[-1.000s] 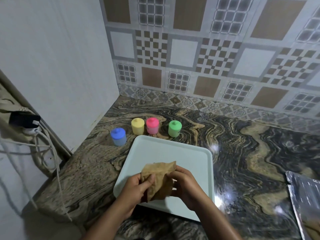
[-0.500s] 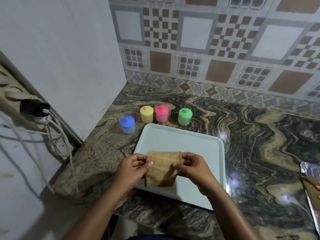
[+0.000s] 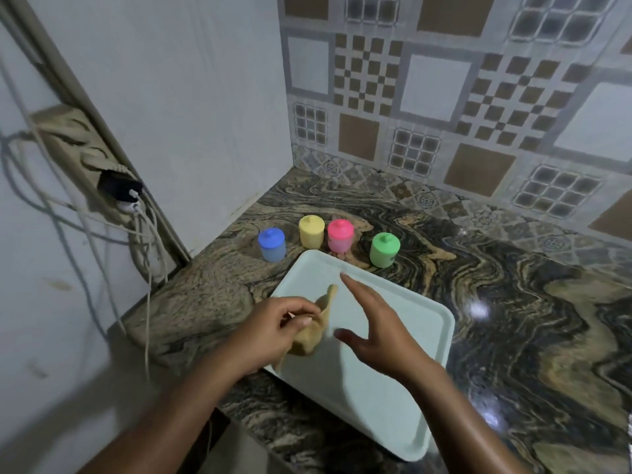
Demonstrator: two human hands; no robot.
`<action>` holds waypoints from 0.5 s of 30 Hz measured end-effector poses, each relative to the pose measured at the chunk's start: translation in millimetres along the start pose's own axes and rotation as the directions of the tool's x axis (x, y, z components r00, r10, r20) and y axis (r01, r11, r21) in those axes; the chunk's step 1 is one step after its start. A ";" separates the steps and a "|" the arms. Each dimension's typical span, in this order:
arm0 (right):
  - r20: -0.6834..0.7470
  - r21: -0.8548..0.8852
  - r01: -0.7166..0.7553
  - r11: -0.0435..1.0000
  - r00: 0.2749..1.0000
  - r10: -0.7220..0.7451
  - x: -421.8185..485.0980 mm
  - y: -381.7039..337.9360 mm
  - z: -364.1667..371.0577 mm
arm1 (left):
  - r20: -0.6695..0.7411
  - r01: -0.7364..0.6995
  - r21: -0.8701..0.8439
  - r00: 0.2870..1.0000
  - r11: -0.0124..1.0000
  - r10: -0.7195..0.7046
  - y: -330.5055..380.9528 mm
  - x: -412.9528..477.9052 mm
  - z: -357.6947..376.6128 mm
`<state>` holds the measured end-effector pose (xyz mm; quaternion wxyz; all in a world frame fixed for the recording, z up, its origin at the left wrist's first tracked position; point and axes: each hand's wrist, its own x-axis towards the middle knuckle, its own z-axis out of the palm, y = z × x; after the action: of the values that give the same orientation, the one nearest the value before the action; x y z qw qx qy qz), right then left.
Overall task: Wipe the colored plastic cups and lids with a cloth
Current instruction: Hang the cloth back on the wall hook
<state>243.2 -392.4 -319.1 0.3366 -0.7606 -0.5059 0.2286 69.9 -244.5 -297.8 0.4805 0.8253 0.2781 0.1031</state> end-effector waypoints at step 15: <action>-0.016 -0.109 0.152 0.982 0.988 -0.155 18.7 -26.7 36.5 | 0.132 -0.174 0.449 0.983 0.877 0.127 -44.9 -34.9 -44.0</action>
<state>208.8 -357.9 -323.8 0.3179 -0.7392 -0.5703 0.1650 5.8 -214.4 -309.8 0.2759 0.9384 0.2055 0.0308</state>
